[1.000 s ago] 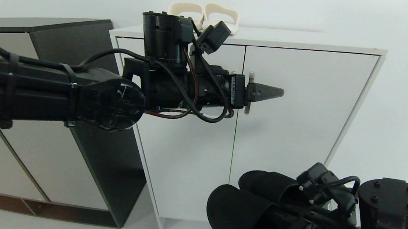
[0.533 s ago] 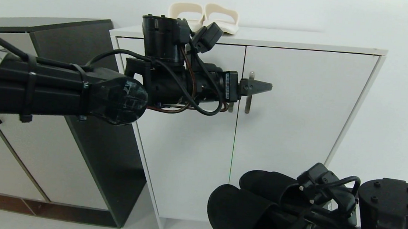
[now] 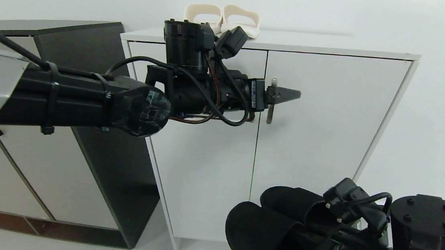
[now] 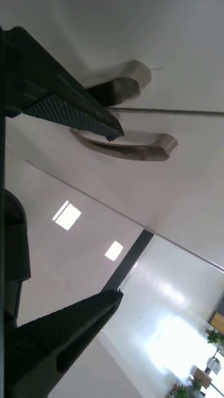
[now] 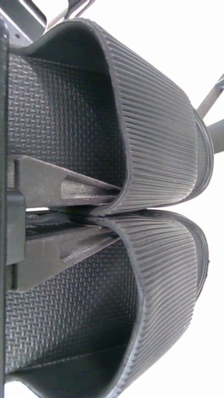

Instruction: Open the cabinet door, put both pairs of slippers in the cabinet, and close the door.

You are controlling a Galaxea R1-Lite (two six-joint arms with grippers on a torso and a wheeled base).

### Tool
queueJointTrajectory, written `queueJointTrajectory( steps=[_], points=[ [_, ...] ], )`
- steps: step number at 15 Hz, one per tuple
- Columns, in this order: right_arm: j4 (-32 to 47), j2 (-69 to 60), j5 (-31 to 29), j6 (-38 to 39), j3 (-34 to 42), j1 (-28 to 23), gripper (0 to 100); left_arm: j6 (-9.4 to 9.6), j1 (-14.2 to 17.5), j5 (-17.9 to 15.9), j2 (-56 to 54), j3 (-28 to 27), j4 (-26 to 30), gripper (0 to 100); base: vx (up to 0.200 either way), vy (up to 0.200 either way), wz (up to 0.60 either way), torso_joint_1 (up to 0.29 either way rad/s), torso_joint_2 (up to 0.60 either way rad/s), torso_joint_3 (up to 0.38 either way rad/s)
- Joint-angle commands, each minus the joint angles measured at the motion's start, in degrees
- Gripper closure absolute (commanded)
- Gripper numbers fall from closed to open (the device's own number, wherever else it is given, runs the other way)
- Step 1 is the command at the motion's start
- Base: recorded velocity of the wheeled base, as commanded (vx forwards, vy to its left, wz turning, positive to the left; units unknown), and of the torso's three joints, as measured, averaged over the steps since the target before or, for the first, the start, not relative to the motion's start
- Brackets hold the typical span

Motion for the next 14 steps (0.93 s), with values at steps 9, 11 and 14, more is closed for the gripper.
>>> queueJointTrajectory(
  steps=[9,11,14],
  points=[
    [0.0,0.2,0.1,0.0,0.0,0.1,100,-0.12,-1.7,0.7,3.1,-2.4,0.3,0,0.000,0.000,0.00,0.000,0.00,0.000],
    [0.1,0.2,0.1,0.0,0.0,0.1,100,-0.12,-1.7,0.7,3.4,-3.2,0.3,0,0.000,0.000,0.00,0.000,0.00,0.000],
    [0.1,0.1,0.2,0.0,0.1,0.1,100,-0.21,-1.8,0.7,3.1,-2.9,0.3,100,0.000,0.000,0.00,0.000,0.00,0.000]
  ],
)
